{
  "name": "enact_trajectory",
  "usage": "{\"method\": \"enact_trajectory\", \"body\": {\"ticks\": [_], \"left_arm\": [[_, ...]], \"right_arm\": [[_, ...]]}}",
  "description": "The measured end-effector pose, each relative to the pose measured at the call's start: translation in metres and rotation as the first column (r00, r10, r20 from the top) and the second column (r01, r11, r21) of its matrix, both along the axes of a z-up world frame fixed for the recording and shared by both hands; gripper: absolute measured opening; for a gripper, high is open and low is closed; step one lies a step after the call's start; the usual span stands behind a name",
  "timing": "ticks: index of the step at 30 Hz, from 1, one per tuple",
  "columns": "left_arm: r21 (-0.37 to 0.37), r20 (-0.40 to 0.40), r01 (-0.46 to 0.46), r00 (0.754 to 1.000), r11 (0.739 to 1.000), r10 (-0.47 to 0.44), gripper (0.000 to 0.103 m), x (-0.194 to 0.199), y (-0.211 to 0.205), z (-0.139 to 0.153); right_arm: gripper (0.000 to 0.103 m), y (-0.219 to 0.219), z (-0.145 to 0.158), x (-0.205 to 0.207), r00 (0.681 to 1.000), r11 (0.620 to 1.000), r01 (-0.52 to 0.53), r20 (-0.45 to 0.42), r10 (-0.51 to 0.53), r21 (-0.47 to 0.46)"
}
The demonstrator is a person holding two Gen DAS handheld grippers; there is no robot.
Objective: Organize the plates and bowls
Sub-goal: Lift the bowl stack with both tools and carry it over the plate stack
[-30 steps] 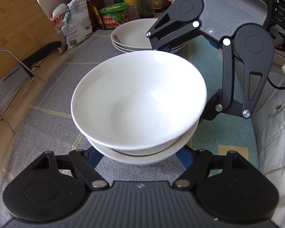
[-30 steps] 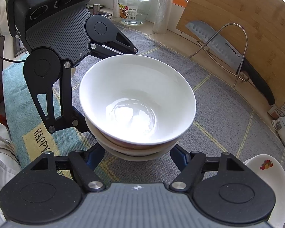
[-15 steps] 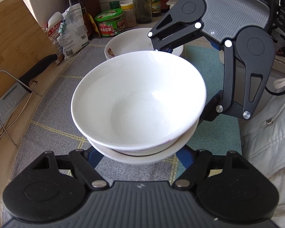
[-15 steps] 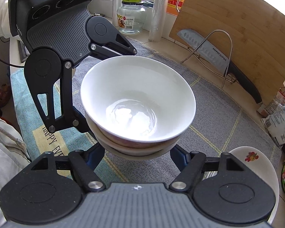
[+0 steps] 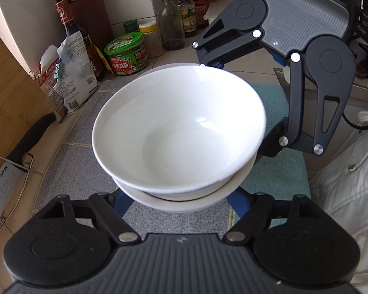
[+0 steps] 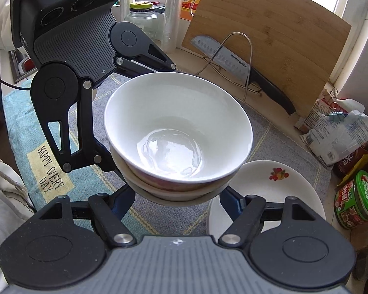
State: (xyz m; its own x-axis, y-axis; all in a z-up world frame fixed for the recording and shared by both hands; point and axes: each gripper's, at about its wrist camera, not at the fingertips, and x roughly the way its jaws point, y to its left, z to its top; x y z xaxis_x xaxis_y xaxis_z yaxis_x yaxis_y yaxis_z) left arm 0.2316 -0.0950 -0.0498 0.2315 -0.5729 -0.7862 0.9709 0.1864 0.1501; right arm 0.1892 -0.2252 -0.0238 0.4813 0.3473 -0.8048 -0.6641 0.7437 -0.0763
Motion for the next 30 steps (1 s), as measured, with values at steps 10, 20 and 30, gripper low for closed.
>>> {"method": "enact_trajectory", "body": {"ticks": [10, 20, 30], "left_arm": [[-0.012, 0.027, 0.044, 0.999, 0.999, -0.044, 0.08, -0.001, -0.049, -0.004], [-0.008, 0.048, 0.058, 0.997, 0.998, -0.058, 0.08, 0.009, -0.094, -0.02], [-0.016, 0.013, 0.004, 1.0, 1.0, -0.004, 0.08, 0.032, -0.118, -0.04]], "right_arm": [[0.08, -0.048, 0.005, -0.004, 0.998, 0.999, 0.052, 0.022, -0.052, -0.016], [0.08, -0.09, -0.004, 0.008, 0.995, 0.995, 0.095, 0.021, -0.094, -0.027], [0.08, -0.112, -0.024, 0.033, 0.992, 0.991, 0.13, -0.009, -0.13, -0.022]]}}
